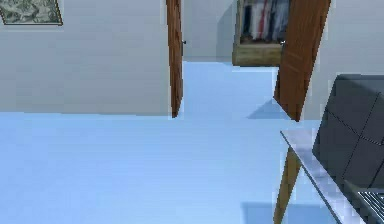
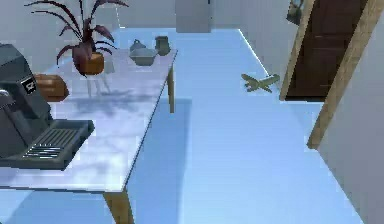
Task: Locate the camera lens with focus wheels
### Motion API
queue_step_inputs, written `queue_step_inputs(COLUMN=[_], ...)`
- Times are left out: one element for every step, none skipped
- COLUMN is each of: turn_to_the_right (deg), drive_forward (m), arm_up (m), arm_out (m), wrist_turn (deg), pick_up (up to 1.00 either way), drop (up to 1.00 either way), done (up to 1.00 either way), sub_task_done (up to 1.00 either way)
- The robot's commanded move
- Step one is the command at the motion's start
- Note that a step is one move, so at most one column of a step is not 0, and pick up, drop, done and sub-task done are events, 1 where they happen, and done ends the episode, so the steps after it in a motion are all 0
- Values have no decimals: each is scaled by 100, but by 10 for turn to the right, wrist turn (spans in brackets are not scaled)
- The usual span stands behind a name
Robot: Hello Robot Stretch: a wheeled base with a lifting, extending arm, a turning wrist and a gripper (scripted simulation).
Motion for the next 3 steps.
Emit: queue_step_inputs(turn_to_the_right=[0,60,0], drive_forward=[100,0,50], arm_up=[0,0,0], arm_out=[0,0,0], wrist_turn=[0,0,0], pick_up=[0,0,0], drop=[0,0,0], done=[0,0,0], sub_task_done=[0,0,0])
